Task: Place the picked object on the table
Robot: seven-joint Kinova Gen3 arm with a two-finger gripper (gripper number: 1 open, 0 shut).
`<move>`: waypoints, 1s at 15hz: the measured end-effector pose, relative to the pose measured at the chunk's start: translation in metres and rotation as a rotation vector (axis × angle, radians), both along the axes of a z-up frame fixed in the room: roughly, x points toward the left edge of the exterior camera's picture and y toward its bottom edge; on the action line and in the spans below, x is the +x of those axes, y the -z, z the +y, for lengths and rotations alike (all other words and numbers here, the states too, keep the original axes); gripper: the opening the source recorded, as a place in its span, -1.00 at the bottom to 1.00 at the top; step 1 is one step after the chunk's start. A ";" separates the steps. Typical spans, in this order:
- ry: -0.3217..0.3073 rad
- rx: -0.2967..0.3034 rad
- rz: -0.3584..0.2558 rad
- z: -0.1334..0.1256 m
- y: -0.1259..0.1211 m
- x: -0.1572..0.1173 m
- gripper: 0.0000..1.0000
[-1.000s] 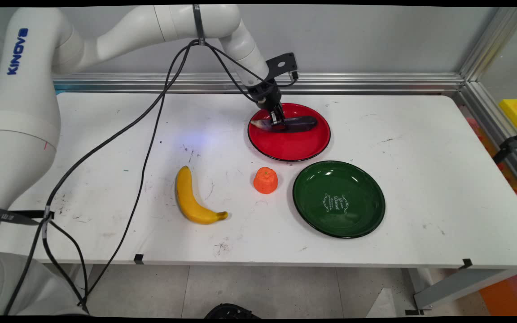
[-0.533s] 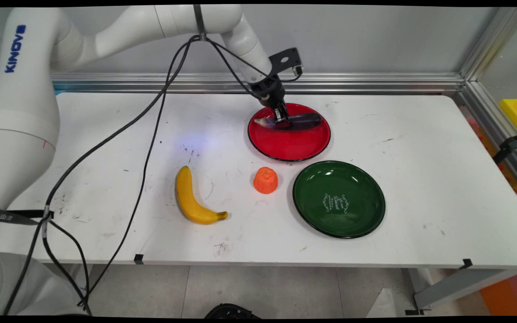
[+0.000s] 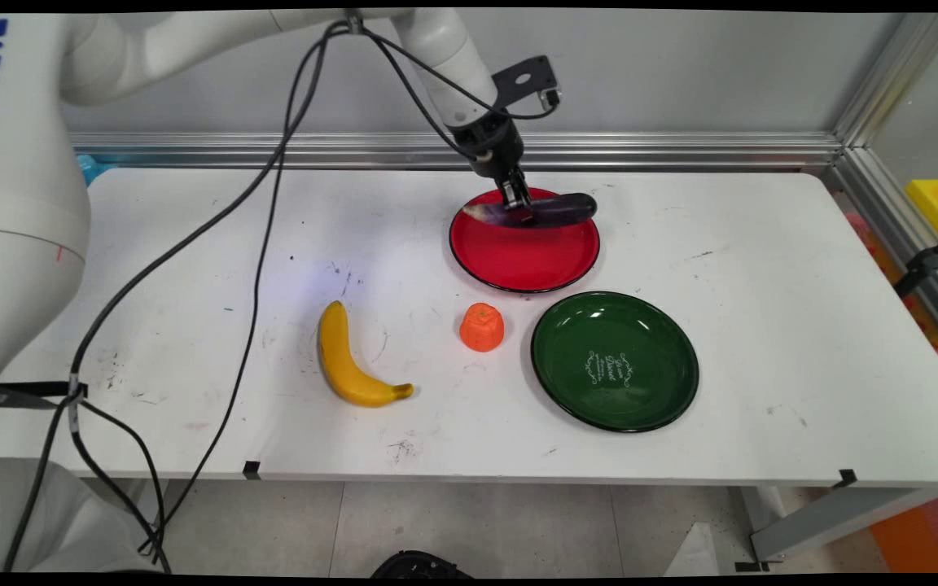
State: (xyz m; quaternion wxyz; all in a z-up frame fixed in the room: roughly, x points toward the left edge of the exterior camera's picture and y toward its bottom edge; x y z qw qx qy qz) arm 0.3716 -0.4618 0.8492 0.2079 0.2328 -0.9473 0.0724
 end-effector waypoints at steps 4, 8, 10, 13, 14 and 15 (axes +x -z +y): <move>0.050 0.011 -0.016 0.032 -0.022 0.013 -1.00; 0.094 0.006 -0.043 0.065 -0.029 0.036 -1.00; 0.102 0.003 -0.056 0.078 -0.028 0.048 -1.00; 0.116 0.001 -0.074 0.095 -0.022 0.065 -1.00; 0.124 0.000 -0.079 0.100 -0.018 0.071 -1.00; 0.133 -0.001 -0.083 0.104 -0.015 0.075 -1.00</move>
